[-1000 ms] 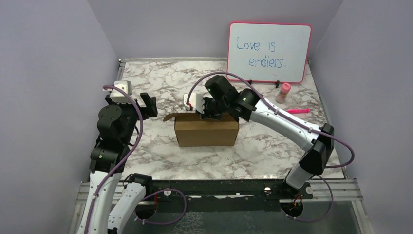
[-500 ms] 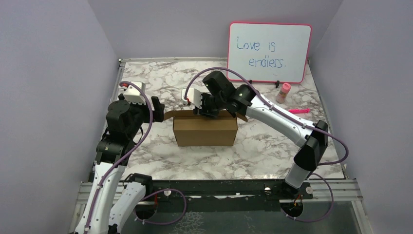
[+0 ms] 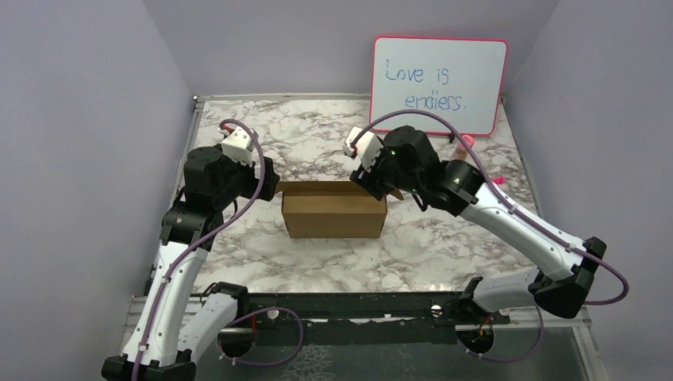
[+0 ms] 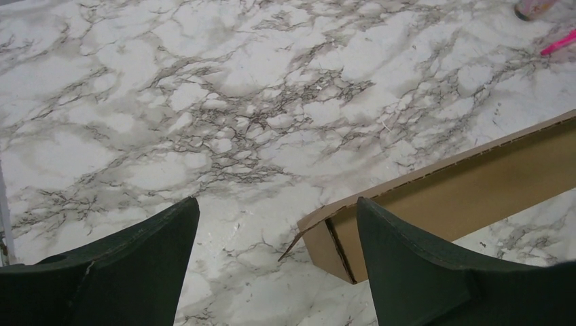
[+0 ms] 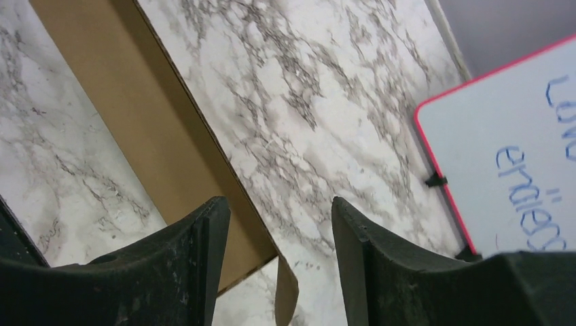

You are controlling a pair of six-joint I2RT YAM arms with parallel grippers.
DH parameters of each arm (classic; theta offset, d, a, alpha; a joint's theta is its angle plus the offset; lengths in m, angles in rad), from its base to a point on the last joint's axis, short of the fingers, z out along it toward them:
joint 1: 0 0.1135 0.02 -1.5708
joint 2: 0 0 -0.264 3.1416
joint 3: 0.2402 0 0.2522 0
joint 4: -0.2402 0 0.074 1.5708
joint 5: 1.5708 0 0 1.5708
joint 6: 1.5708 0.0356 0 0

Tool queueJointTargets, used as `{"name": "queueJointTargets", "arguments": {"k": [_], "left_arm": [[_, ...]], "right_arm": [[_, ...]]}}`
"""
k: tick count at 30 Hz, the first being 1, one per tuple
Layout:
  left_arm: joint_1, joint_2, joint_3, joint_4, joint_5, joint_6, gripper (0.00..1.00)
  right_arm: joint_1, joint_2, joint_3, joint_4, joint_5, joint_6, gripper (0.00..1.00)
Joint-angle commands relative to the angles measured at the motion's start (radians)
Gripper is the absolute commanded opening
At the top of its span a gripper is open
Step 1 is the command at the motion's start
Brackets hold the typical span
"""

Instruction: Fold the paper box

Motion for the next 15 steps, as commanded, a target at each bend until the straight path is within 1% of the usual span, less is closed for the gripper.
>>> {"name": "queueJointTargets", "arguments": {"k": [1, 7, 11, 15], "left_arm": [[-0.006, 0.023, 0.064, -0.089, 0.068, 0.054, 0.85], [-0.006, 0.058, 0.119, -0.189, 0.053, 0.077, 0.84], [-0.009, 0.069, 0.121, -0.212, 0.046, 0.088, 0.81], [-0.009, 0.098, 0.133, -0.219, 0.092, 0.086, 0.77]], "right_arm": [[0.002, -0.096, -0.069, -0.034, 0.187, 0.174, 0.62], [0.001, -0.177, -0.112, -0.126, 0.255, 0.285, 0.62], [-0.001, -0.199, -0.141, -0.136, 0.245, 0.328, 0.6], [-0.013, -0.199, -0.177, -0.13, 0.243, 0.336, 0.57]]}}
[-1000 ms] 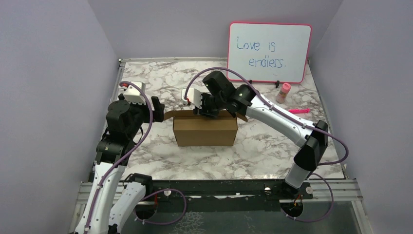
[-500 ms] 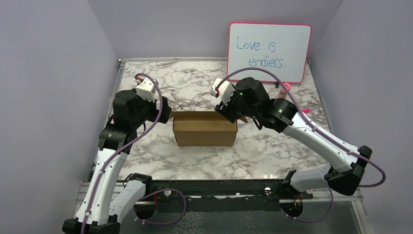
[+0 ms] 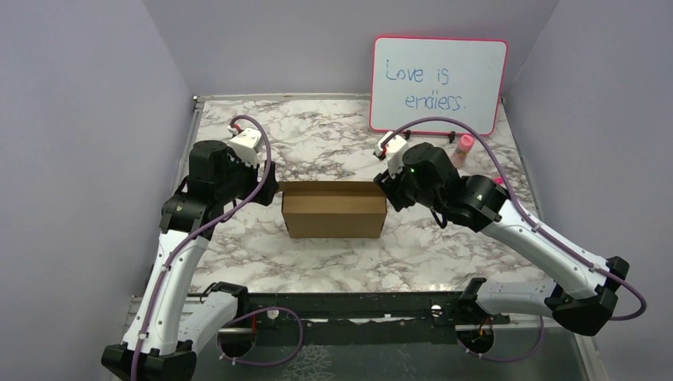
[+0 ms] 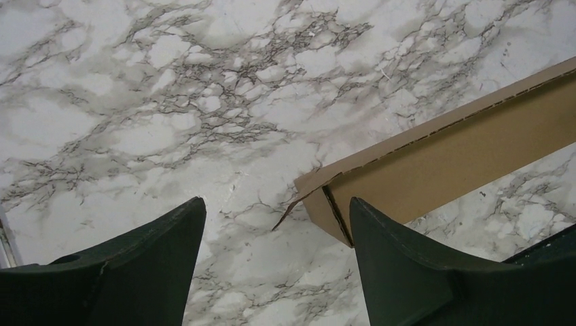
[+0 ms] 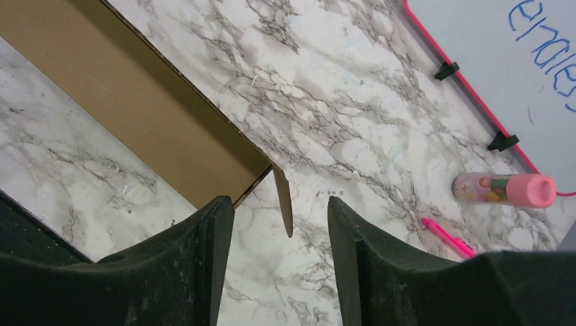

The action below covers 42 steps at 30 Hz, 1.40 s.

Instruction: Fold the paper box

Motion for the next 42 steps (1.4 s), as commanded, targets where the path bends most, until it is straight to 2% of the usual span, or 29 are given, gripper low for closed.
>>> {"name": "queueJointTargets", "arguments": {"k": [1, 12, 18, 22, 26, 36, 42], "left_arm": [[-0.004, 0.029, 0.038, -0.039, 0.067, 0.017, 0.76], [-0.008, 0.088, 0.036, -0.039, 0.126, 0.026, 0.64], [-0.01, 0.116, 0.046, -0.032, 0.149, 0.03, 0.58], [-0.014, 0.132, 0.056, -0.032, 0.185, 0.03, 0.53], [-0.019, 0.142, 0.059, -0.033, 0.195, 0.026, 0.49], [-0.024, 0.119, 0.071, -0.065, 0.166, -0.024, 0.28], [-0.024, 0.129, 0.066, -0.077, 0.172, -0.151, 0.17]], "right_arm": [[-0.015, -0.005, -0.04, -0.027, 0.026, 0.048, 0.57], [-0.038, 0.042, -0.076, 0.039, 0.002, 0.023, 0.41], [-0.04, 0.07, -0.063, 0.05, -0.015, 0.023, 0.24], [-0.04, 0.076, -0.058, 0.047, -0.01, 0.025, 0.18], [-0.04, 0.083, -0.058, 0.05, -0.019, 0.024, 0.16], [-0.04, 0.1, -0.036, 0.054, -0.011, 0.058, 0.13], [-0.04, 0.125, 0.0, 0.054, -0.016, 0.12, 0.07]]}}
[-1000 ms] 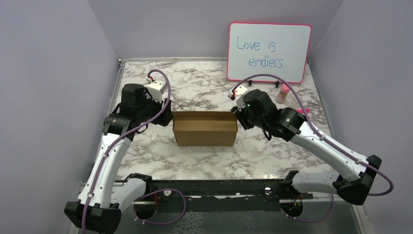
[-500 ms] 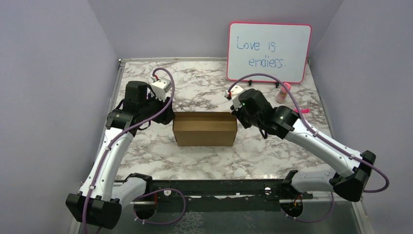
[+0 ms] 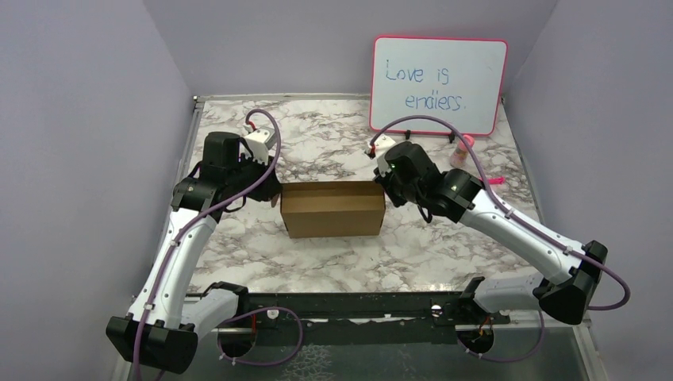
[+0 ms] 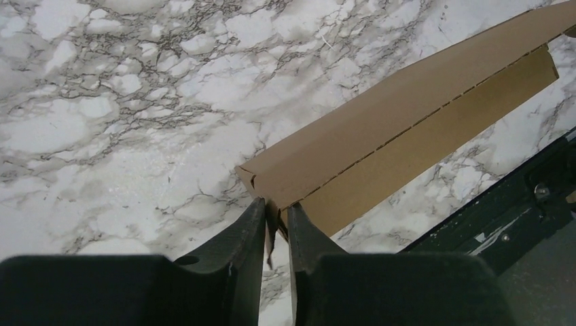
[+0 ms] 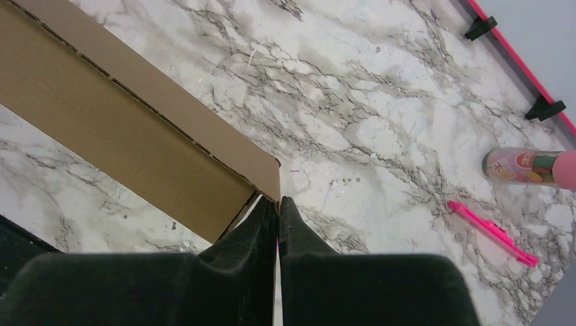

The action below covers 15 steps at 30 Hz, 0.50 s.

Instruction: Fold the paper box

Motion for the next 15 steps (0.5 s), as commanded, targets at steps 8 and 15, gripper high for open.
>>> {"name": "queueJointTargets", "arguments": {"k": [8, 15], "left_arm": [[-0.005, 0.005, 0.044, -0.002, -0.035, -0.27, 0.12], [-0.006, -0.005, 0.017, 0.045, -0.079, -0.333, 0.12]], "right_arm": [[-0.003, 0.063, 0.11, 0.012, -0.043, 0.174, 0.06], [-0.003, 0.121, 0.139, -0.017, -0.036, 0.323, 0.06]]}}
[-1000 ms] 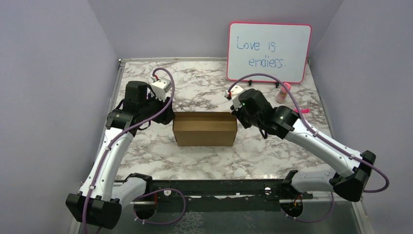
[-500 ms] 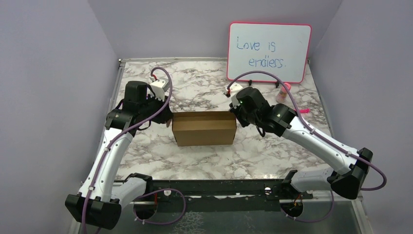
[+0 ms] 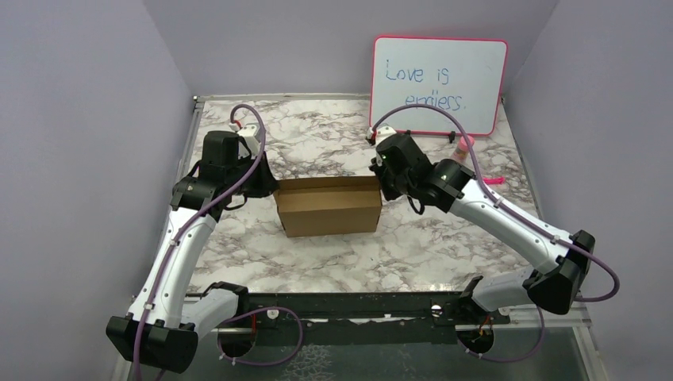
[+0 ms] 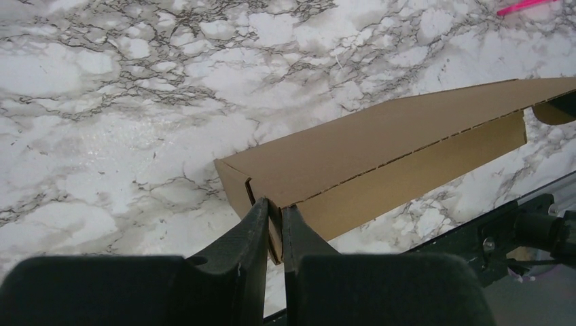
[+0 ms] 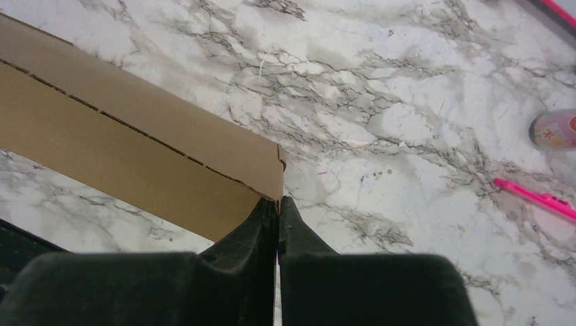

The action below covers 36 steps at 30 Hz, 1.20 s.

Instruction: Fold the paper box

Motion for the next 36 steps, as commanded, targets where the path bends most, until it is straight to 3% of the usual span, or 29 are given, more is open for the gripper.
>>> {"name": "queueJointTargets", "arguments": {"k": [1, 17, 25, 36], "left_arm": [[-0.008, -0.01, 0.004, 0.058, 0.001, -0.083, 0.12], [-0.025, -0.01, -0.017, 0.074, -0.026, -0.082, 0.12], [-0.039, -0.005, -0.02, 0.081, -0.034, -0.085, 0.12], [-0.05, -0.012, -0.034, 0.103, -0.061, -0.083, 0.12]], "right_arm": [[0.007, 0.042, 0.049, 0.014, -0.035, 0.139, 0.05], [0.007, 0.118, 0.166, -0.123, 0.084, 0.415, 0.06], [0.007, 0.183, 0.245, -0.203, 0.117, 0.485, 0.07], [0.007, 0.189, 0.223, -0.181, 0.166, 0.524, 0.08]]}}
